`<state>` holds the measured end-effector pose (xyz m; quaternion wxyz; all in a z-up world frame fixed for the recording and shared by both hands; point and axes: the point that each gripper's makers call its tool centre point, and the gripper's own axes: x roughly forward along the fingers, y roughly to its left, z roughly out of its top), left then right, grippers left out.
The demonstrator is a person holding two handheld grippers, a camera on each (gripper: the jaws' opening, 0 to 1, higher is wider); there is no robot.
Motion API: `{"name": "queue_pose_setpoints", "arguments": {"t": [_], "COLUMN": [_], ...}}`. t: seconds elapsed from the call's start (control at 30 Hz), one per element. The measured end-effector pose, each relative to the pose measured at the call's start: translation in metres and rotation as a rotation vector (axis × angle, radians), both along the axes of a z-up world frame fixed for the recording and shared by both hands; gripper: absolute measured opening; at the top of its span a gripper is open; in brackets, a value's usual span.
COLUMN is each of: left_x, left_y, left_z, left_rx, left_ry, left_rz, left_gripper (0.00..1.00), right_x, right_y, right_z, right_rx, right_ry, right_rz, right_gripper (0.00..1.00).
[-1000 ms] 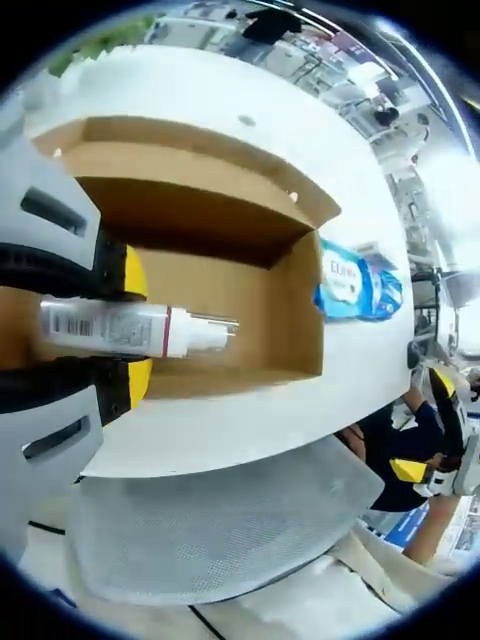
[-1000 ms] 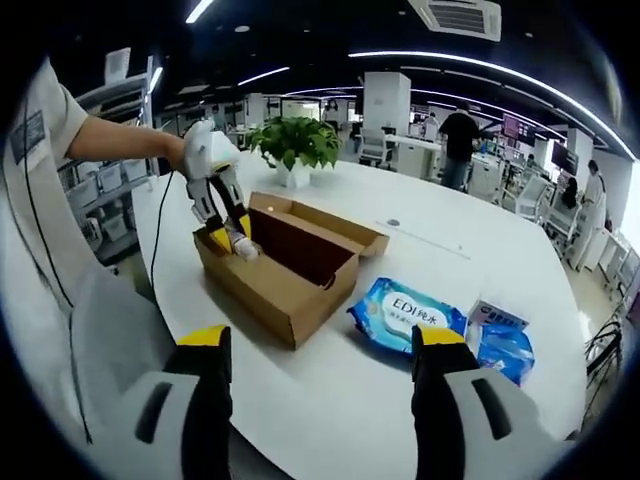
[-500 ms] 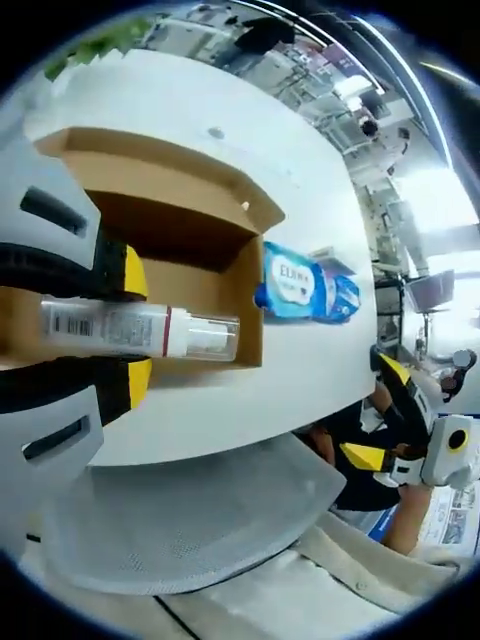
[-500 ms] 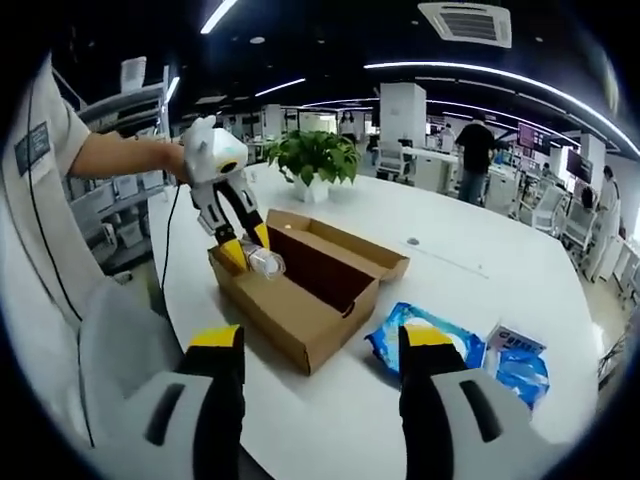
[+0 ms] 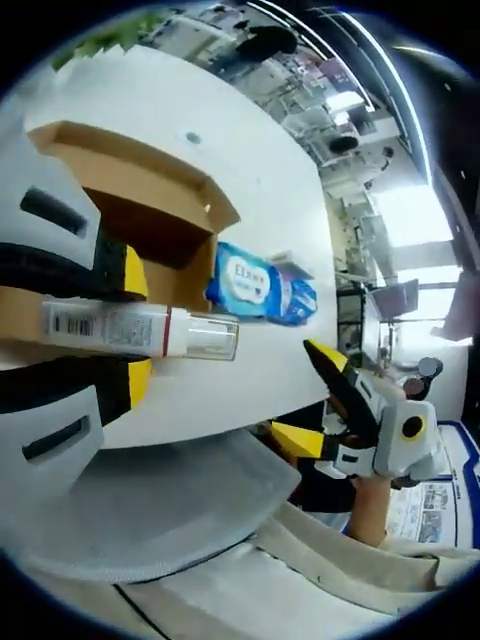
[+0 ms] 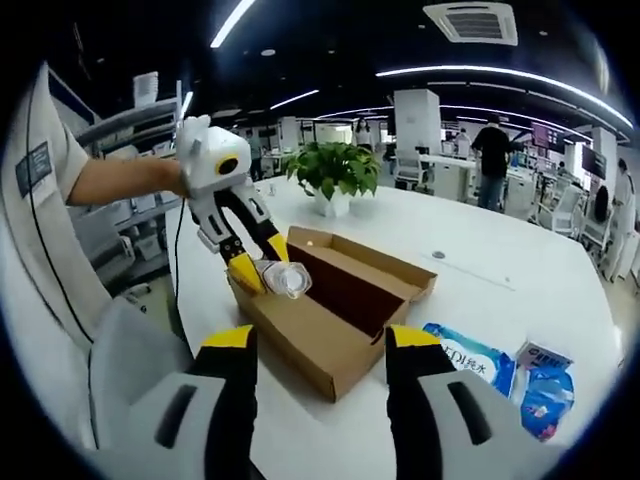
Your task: Operate the shoe box by opening the lid, removing the specified soft item, and placing it in the target area until the item is outside and the box remains undamaged.
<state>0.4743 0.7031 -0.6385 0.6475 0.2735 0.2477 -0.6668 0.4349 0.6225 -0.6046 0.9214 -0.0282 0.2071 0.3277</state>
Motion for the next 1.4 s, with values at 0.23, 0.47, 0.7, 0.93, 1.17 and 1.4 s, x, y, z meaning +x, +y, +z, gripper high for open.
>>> {"name": "queue_pose_setpoints", "arguments": {"t": [0.23,0.47,0.7,0.93,1.17,1.4], "left_x": [-0.009,-0.017,-0.024,-0.031,-0.040,-0.049], "left_y": [-0.011,-0.016,-0.020,-0.022,-0.025,-0.024], "left_z": [0.005,0.009,0.017,0.022,0.029,0.033], "left_rx": [-0.079,-0.142,-0.207,-0.244,-0.293,-0.327], "left_ry": [0.025,0.077,0.154,0.211,0.278,0.346], "left_rz": [0.034,0.058,0.069,0.056,0.031,0.012], "left_gripper": [0.18,0.18,0.18,0.18,0.18,0.19], "right_x": [0.008,0.014,0.016,0.012,0.009,0.002], "right_y": [0.015,0.027,0.037,0.043,0.053,0.057], "right_z": [0.004,0.009,0.019,0.018,0.027,0.032], "right_rx": [0.044,0.093,0.165,0.173,0.245,0.282], "right_ry": [-0.009,-0.018,-0.032,-0.031,-0.037,-0.019], "right_rz": [0.027,0.047,0.075,0.114,0.147,0.188], "right_gripper": [0.44,0.39,0.33,0.27,0.24,0.22]}}
